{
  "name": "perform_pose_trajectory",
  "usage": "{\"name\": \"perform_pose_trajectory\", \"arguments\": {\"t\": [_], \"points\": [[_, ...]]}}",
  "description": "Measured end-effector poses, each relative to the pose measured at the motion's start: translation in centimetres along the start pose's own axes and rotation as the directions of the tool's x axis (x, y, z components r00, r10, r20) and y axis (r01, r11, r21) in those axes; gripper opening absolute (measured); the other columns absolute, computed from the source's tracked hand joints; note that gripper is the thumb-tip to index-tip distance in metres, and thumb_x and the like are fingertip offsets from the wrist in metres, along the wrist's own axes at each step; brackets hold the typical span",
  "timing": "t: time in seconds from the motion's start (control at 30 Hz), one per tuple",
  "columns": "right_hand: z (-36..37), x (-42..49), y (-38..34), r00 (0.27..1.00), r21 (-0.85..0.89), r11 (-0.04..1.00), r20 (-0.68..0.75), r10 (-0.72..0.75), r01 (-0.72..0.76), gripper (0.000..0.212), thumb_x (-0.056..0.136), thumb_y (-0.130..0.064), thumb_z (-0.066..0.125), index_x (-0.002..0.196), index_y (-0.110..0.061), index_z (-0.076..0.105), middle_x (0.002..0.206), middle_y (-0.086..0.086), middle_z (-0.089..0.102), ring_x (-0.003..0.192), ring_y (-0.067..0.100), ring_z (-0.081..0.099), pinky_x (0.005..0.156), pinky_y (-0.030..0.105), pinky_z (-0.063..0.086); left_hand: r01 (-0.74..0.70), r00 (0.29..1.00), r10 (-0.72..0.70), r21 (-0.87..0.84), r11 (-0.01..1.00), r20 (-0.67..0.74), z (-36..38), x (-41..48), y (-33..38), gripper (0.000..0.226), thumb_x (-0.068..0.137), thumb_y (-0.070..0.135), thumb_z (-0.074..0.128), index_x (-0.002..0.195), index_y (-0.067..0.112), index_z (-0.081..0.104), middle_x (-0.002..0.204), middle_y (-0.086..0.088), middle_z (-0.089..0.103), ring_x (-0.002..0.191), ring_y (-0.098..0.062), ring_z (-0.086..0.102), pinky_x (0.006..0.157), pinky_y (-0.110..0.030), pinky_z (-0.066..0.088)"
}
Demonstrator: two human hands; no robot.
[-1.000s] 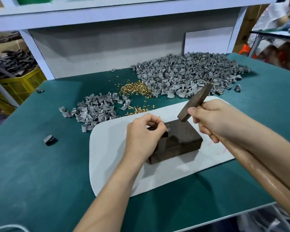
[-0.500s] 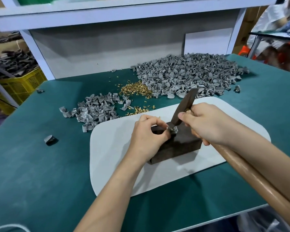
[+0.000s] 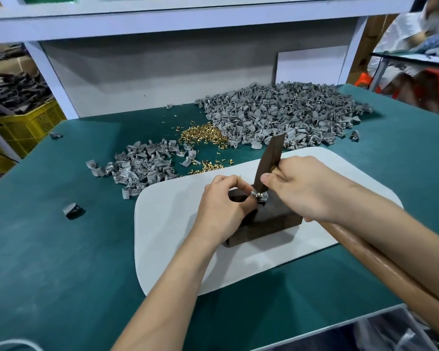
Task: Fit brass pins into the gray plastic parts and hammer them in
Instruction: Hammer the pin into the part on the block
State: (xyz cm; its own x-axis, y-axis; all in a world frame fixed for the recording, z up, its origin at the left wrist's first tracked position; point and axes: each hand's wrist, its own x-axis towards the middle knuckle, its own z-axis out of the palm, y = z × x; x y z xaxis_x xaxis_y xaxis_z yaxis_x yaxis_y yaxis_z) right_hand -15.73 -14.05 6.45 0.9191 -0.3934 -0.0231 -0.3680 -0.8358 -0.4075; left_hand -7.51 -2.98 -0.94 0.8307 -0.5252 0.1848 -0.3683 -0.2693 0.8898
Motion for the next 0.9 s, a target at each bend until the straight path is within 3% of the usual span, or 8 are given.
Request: {"name": "perform_pose_trajectory", "arguments": {"t": [0.17,0.33,0.53,0.77,0.9], "points": [[-1.0,0.0,0.1,1.0,0.028,1.0,-0.009,-0.008,0.008,0.043,0.098,-0.033,0.044,0.061,-0.011,0.043,0.05,0.006,0.048,0.03,0.015,0.046,0.035,0.02,0.035,0.005,1.0,-0.005,0.009,1.0,0.006,-0.1,-0.1,0.0,0.026,0.078,0.011,0.071,0.066,0.031,0.06,0.096,0.002,0.055,0.097,-0.024,0.061,0.092,-0.041,0.048],[-3.2,0.0,0.2,0.994,0.115,0.993,-0.109,-0.006,0.019,0.04,0.097,-0.034,0.046,0.069,-0.006,0.049,0.045,0.004,0.046,0.029,0.019,0.046,0.032,0.021,0.033,0.017,1.0,-0.017,0.001,1.0,-0.005,-0.1,-0.1,0.1,0.024,0.077,0.012,0.071,0.064,0.031,0.061,0.098,0.003,0.056,0.095,-0.021,0.062,0.093,-0.036,0.048],[-1.4,-0.8,-0.5,1.0,0.04,0.999,0.001,-0.018,0.018,0.042,0.099,-0.033,0.044,0.062,-0.014,0.041,0.053,0.001,0.045,0.039,0.012,0.044,0.044,0.024,0.036,-0.009,1.0,0.009,-0.019,1.0,-0.003,-0.2,-0.1,0.1,0.03,0.077,0.006,0.071,0.064,0.03,0.06,0.094,0.002,0.056,0.084,-0.017,0.064,0.088,-0.031,0.051],[-1.2,-0.8,-1.2,0.998,0.027,0.999,-0.05,-0.041,0.042,0.043,0.099,-0.033,0.042,0.061,-0.013,0.04,0.058,0.003,0.046,0.046,0.013,0.042,0.043,0.016,0.036,-0.023,1.0,0.023,-0.036,0.999,0.003,-0.3,-0.1,0.0,0.024,0.078,0.006,0.071,0.067,0.025,0.062,0.096,-0.001,0.056,0.081,-0.012,0.063,0.082,-0.021,0.048],[0.0,-0.5,-1.0,0.997,-0.002,1.0,0.075,0.022,-0.022,0.041,0.101,-0.03,0.038,0.064,-0.013,0.044,0.065,0.004,0.049,0.047,0.015,0.046,0.038,0.023,0.035,-0.022,1.0,0.022,-0.022,1.0,0.002,-0.2,-0.1,0.1,0.018,0.077,0.004,0.072,0.071,0.019,0.064,0.092,0.003,0.054,0.073,-0.002,0.059,0.079,-0.018,0.048]]}}
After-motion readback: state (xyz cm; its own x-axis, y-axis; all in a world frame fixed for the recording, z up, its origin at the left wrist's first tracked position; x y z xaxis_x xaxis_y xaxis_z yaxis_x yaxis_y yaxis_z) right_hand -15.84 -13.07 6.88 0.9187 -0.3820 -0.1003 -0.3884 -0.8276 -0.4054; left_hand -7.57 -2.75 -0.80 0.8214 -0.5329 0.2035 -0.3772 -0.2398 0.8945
